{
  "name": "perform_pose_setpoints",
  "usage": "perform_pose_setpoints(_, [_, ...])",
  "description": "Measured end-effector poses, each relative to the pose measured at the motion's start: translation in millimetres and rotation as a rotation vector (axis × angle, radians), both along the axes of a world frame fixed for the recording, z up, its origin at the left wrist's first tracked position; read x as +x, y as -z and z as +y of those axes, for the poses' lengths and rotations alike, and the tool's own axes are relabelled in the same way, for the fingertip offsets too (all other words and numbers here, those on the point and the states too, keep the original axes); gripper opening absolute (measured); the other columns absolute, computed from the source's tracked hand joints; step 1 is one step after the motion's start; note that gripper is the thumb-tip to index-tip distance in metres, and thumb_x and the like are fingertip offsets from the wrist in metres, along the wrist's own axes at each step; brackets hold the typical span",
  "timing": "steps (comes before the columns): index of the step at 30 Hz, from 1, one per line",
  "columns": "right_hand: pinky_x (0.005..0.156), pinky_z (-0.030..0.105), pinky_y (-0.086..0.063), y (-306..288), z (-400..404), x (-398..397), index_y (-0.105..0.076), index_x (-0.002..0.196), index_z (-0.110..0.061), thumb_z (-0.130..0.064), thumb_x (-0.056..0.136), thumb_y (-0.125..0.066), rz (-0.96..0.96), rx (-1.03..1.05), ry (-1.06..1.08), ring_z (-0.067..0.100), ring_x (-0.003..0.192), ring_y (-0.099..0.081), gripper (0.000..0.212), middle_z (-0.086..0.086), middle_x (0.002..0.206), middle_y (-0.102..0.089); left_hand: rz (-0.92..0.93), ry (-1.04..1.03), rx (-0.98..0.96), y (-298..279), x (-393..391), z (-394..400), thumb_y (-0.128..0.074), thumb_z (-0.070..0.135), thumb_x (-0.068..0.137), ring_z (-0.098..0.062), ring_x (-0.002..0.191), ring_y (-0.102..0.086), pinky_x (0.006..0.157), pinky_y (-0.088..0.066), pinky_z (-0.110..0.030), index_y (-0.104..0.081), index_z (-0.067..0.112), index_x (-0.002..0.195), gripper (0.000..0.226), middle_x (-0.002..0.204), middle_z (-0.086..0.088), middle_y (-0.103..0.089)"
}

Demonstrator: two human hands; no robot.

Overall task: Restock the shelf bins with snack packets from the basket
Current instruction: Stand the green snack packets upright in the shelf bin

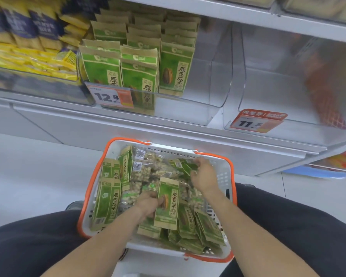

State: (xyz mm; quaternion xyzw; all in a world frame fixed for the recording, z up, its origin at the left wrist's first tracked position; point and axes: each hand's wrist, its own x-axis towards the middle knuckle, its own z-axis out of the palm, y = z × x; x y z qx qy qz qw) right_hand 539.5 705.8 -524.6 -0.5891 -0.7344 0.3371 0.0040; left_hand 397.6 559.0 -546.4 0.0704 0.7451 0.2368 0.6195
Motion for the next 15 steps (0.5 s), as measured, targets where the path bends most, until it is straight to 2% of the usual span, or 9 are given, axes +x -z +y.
perform_pose_setpoints(2, [0.1, 0.032, -0.047, 10.1, 15.2, -1.6, -0.05, 0.138, -0.021, -0.012, 0.087, -0.069, -0.005, 0.033, -0.005, 0.023, 0.116, -0.06, 0.055, 0.004, 0.138, -0.055, -0.005, -0.012, -0.001, -5.2, -5.2, -0.7, -0.062, 0.018, 0.095, -0.025, 0.108, -0.062, 0.097, -0.051, -0.043, -0.05, 0.011, 0.135, 0.043, 0.117, -0.008, -0.066])
perform_pose_setpoints(4, [0.1, 0.034, -0.048, 18.5, 21.7, -6.0, -0.049, 0.14, -0.022, -0.014, 0.087, -0.072, 0.016, 0.004, -0.008, 0.026, 0.114, -0.062, 0.057, 0.006, 0.138, -0.056, -0.013, -0.036, 0.015, -10.9, -10.4, -3.8, -0.062, 0.017, 0.096, -0.022, 0.104, -0.06, 0.091, -0.051, -0.039, -0.048, 0.012, 0.135, 0.042, 0.116, -0.008, -0.063])
perform_pose_setpoints(5, [0.098, 0.035, -0.05, 21.8, 21.9, -8.7, -0.055, 0.135, -0.021, -0.015, 0.089, -0.071, 0.017, -0.007, -0.021, 0.025, 0.109, -0.064, 0.049, 0.007, 0.131, -0.062, -0.006, -0.047, 0.032, -12.4, -13.1, -5.5, -0.062, 0.018, 0.095, -0.02, 0.101, -0.061, 0.086, -0.051, -0.037, -0.05, 0.013, 0.129, 0.036, 0.112, -0.007, -0.064])
perform_pose_setpoints(6, [0.095, 0.034, -0.052, 23.8, 20.8, -11.3, -0.063, 0.125, -0.02, -0.017, 0.091, -0.069, -0.008, -0.02, -0.052, 0.022, 0.101, -0.066, 0.034, 0.006, 0.12, -0.069, -0.006, -0.072, 0.035, -13.0, -17.0, -7.8, -0.064, 0.019, 0.093, -0.021, 0.102, -0.062, 0.087, -0.052, -0.038, -0.05, 0.009, 0.13, 0.041, 0.112, -0.007, -0.065])
perform_pose_setpoints(8, [0.089, 0.034, -0.055, 24.0, 16.0, -14.4, -0.071, 0.098, -0.019, -0.018, 0.096, -0.063, -0.061, -0.035, -0.085, 0.016, 0.087, -0.067, 0.009, 0.001, 0.095, -0.073, -0.015, -0.119, 0.041, -5.1, -25.7, -11.4, -0.068, 0.022, 0.088, -0.028, 0.107, -0.065, 0.097, -0.051, -0.05, -0.049, 0.01, 0.134, 0.051, 0.116, -0.01, -0.068])
perform_pose_setpoints(10, [0.078, 0.034, -0.055, 18.5, 14.0, -13.6, -0.064, 0.086, -0.02, -0.018, 0.099, -0.057, -0.054, 0.022, -0.041, 0.018, 0.082, -0.066, 0.014, 0.0, 0.083, -0.069, -0.019, -0.144, 0.057, 7.2, -33.8, -12.3, -0.067, 0.021, 0.089, -0.03, 0.107, -0.066, 0.099, -0.05, -0.055, -0.052, 0.013, 0.132, 0.047, 0.113, -0.01, -0.07])
perform_pose_setpoints(13, [0.056, 0.026, -0.039, -9.9, 10.7, -13.6, -0.057, 0.09, -0.019, -0.019, 0.101, -0.052, 0.106, 0.154, 0.04, 0.018, 0.074, -0.061, 0.012, -0.003, 0.078, -0.063, -0.098, -0.211, 0.097, -27.2, -31.6, -0.9, -0.058, 0.013, 0.096, -0.033, 0.104, -0.067, 0.095, -0.052, -0.054, -0.054, 0.006, 0.126, 0.03, 0.111, -0.015, -0.071])
perform_pose_setpoints(15, [0.056, 0.021, -0.038, -33.5, 4.0, -12.6, -0.059, 0.097, -0.016, -0.023, 0.102, -0.053, 0.321, 0.225, 0.067, 0.012, 0.074, -0.058, 0.011, -0.006, 0.082, -0.063, -0.175, -0.222, 0.156, -44.9, -30.1, 6.5, -0.053, 0.013, 0.1, -0.034, 0.103, -0.068, 0.086, -0.057, -0.05, -0.053, -0.001, 0.125, 0.029, 0.111, -0.019, -0.071])
